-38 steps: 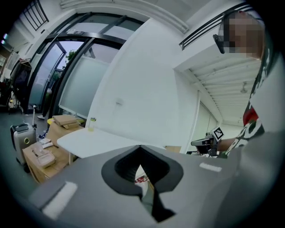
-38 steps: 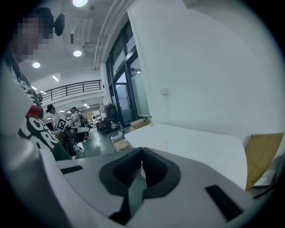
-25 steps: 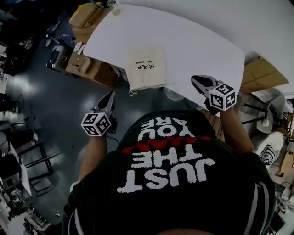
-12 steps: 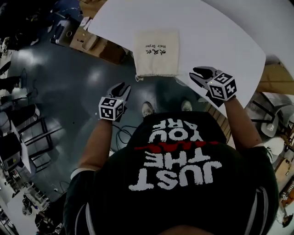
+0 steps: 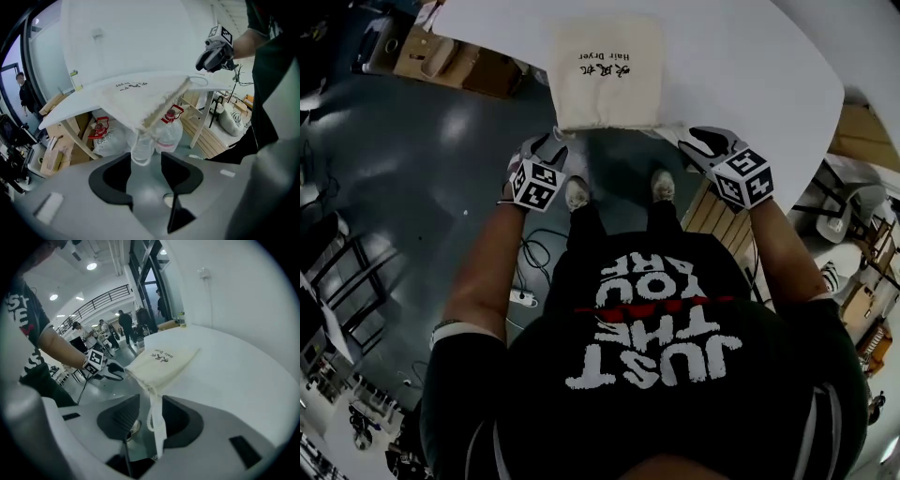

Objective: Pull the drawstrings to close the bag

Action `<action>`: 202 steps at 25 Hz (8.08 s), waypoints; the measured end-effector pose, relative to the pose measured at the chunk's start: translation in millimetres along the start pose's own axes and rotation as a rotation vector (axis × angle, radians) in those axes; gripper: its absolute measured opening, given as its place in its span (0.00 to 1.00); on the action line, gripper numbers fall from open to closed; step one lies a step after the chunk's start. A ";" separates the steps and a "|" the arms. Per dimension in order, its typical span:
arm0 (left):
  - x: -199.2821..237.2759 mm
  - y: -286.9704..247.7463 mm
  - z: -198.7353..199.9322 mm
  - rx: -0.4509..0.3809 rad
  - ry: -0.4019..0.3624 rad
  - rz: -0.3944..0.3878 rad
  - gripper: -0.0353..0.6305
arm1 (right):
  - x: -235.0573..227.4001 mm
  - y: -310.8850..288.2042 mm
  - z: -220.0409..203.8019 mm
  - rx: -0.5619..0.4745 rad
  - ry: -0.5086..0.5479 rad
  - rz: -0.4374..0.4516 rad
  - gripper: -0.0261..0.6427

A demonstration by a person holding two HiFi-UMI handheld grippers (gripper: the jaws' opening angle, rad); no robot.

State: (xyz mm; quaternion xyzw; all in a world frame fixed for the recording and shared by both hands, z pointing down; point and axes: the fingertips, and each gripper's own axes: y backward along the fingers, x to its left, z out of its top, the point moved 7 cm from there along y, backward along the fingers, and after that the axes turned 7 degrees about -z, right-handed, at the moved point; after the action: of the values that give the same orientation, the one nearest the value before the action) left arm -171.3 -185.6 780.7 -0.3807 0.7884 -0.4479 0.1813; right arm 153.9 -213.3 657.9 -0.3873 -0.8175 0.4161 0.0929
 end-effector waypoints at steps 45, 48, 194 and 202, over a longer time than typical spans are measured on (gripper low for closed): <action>18.1 44.8 33.2 -0.466 0.444 -0.363 0.07 | -12.5 -30.0 18.5 -0.317 -0.768 0.586 0.05; 23.7 64.5 41.6 -0.614 0.545 -0.481 0.07 | -12.8 -25.1 29.6 -0.365 -0.797 0.625 0.05; 173.5 553.6 340.0 -0.864 0.070 0.966 0.07 | -57.9 395.6 393.6 -0.930 0.119 -0.827 0.05; 183.0 551.2 340.9 -0.837 0.060 1.012 0.07 | -59.8 393.3 398.3 -0.938 0.121 -0.819 0.05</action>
State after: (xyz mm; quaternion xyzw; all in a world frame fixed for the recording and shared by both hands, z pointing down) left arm -316.9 -348.6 143.7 0.0113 0.9825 0.0266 0.1842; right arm 224.5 -359.0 118.7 -0.0650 -0.9885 -0.0790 0.1111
